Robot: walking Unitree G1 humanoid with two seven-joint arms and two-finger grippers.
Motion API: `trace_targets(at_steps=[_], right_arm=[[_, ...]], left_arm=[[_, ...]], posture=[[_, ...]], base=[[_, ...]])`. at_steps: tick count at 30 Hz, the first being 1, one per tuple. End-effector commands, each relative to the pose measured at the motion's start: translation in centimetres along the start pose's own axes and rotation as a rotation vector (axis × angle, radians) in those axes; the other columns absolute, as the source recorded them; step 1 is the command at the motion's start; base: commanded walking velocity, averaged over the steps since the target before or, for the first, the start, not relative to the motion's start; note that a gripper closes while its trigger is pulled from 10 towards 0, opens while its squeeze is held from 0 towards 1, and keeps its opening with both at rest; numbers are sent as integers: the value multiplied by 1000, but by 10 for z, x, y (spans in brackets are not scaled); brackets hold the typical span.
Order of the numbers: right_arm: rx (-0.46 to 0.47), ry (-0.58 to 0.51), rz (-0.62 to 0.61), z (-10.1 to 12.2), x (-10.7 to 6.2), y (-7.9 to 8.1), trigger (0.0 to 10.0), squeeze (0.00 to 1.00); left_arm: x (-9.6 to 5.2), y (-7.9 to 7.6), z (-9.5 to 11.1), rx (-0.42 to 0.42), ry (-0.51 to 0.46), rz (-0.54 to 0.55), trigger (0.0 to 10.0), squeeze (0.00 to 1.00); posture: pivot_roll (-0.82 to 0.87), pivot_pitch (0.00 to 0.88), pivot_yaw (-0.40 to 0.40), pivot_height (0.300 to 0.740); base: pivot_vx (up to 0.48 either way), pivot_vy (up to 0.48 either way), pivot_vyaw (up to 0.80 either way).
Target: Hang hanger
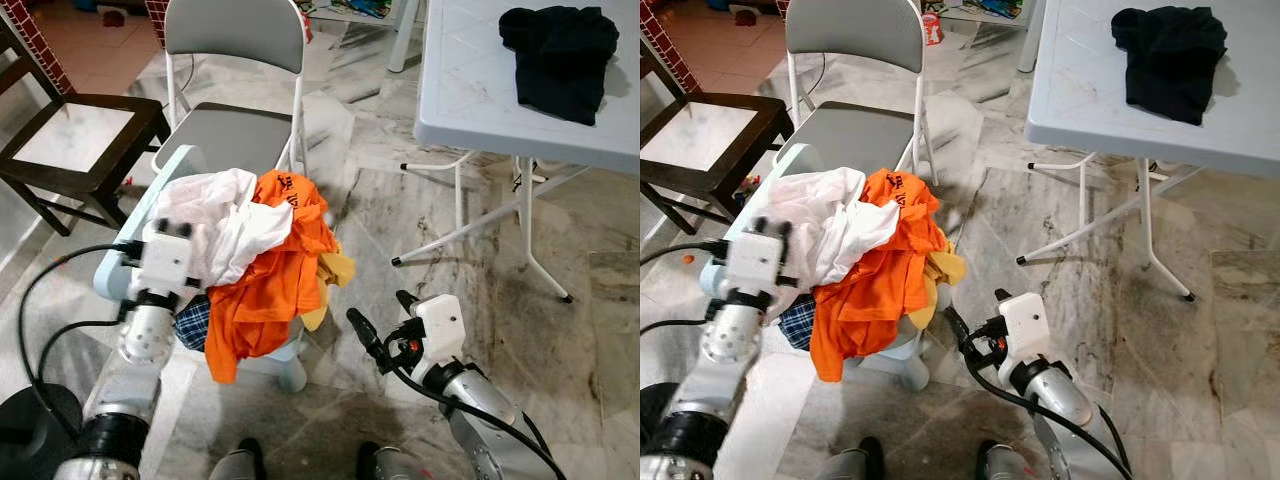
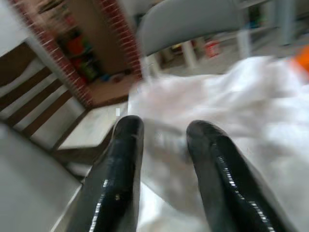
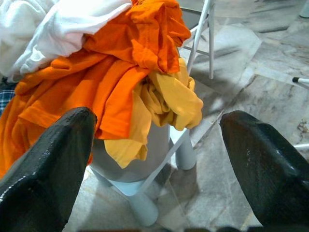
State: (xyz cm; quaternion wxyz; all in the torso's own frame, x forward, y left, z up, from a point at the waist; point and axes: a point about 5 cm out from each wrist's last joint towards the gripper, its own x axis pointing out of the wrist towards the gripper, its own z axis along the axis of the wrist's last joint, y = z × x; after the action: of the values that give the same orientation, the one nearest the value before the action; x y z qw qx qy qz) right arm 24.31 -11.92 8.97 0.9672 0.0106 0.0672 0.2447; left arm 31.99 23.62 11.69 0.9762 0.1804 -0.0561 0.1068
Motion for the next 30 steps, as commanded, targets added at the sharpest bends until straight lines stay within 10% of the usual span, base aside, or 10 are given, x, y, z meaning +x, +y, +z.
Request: trace_targets(at_steps=[1, 11, 18, 25, 26, 27, 28, 30], right_arm=[[0, 4, 4, -3, -1, 0, 10000, 0], [2, 9, 0, -4, -4, 1, 10000, 0], [-6, 13, -8, -5, -7, -1, 10000, 0], [-10, 10, -3, -4, -6, 1, 10000, 0], [-11, 10, -2, -4, -6, 1, 10000, 0], [-11, 10, -2, -4, -6, 1, 10000, 0], [-14, 11, -1, -4, -6, 1, 10000, 0], [-16, 13, -1, -4, -7, 1, 10000, 0]], left_arm=[[-2, 17, -18, -26, 106, 82, 10000, 1000], [-7, 26, -43, -55, 270, 138, 10000, 1000], [8, 7, 7, 32, -24, 68, 10000, 1000], [17, 7, 3, -63, 67, 106, 10000, 1000], [17, 9, -5, -90, 129, 131, 10000, 447], [17, 9, -5, -90, 129, 131, 10000, 447], [17, 11, -10, -115, 168, 149, 10000, 0], [17, 14, -18, -158, 236, 171, 10000, 0]], posture=[[-77, 215, -7, 740], [-93, 222, -3, 740], [-96, 224, -5, 740], [-101, 226, -4, 740], [-103, 228, -4, 740], [-103, 228, -4, 740], [-105, 227, -4, 740], [-105, 227, -4, 740]], base=[[0, 0, 0], [0, 0, 0], [0, 0, 0], [0, 0, 0], [0, 0, 0], [0, 0, 0], [0, 0, 0], [0, 0, 0]])
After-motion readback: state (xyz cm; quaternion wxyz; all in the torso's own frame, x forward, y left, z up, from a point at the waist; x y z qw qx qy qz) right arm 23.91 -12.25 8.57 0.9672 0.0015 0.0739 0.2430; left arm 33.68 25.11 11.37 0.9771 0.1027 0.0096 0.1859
